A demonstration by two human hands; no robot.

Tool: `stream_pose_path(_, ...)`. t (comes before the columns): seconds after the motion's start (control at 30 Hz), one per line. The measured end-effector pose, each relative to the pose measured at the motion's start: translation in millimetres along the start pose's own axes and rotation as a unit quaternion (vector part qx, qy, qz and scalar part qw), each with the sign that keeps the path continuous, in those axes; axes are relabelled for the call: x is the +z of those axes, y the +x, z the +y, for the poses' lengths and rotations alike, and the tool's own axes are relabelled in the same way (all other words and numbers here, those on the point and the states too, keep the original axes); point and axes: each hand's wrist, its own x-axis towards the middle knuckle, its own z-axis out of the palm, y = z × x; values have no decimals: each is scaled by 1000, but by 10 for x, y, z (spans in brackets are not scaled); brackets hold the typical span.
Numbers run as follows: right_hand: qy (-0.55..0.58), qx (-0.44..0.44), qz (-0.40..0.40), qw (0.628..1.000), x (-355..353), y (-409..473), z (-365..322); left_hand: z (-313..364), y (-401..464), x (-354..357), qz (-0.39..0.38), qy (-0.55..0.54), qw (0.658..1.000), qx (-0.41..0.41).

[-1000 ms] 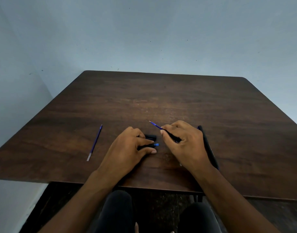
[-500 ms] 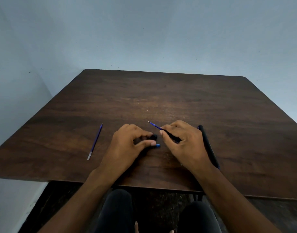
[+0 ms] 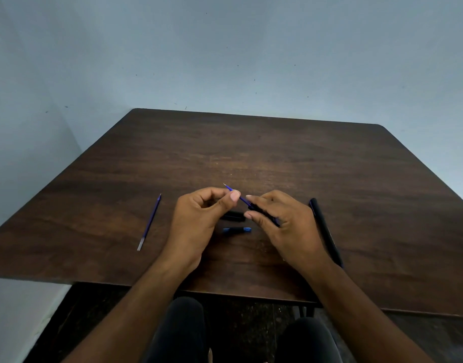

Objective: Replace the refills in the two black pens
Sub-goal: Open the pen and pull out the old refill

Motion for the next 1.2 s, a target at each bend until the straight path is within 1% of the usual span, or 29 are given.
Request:
stream_pose_path(0.17,-5,7,-9,1000,-7,3,-4,36,15,-21,30,-49,998,-1)
stream_pose_path(0.4,-10,7,-12,1000,-7,2,-22,90,122,-145,107,-106,989,14)
stream_pose_path(0.53,-11,10,-19,1000,-3,7,-20,147,197,-216,154,-89,983,47)
stream_pose_path(0.63,-11,18,-27,999,-1,2,-24,204,248,-316,173,-89,980,46)
stream_pose_path(0.7,-13,14,-25,1000,4,3,-26,223,273,-410,172,-35,984,39)
stream_pose_path(0.8,-16,6,-14,1000,6,4,-26,225,293,-569,175,95,980,28)
stream_pose_path(0.9,-22,4,-12,1000,15,10,-18,204,322,-729,182,243,953,11)
stream_pose_path(0.97,-25,3,-14,1000,22,14,-13,186,326,-805,182,318,931,-3)
stream_pose_path(1.07,-29,0,-15,999,25,18,-3,131,305,-869,179,376,909,-21)
stream_pose_path(1.2,-32,1,-14,999,34,16,6,68,307,-873,171,417,890,-62)
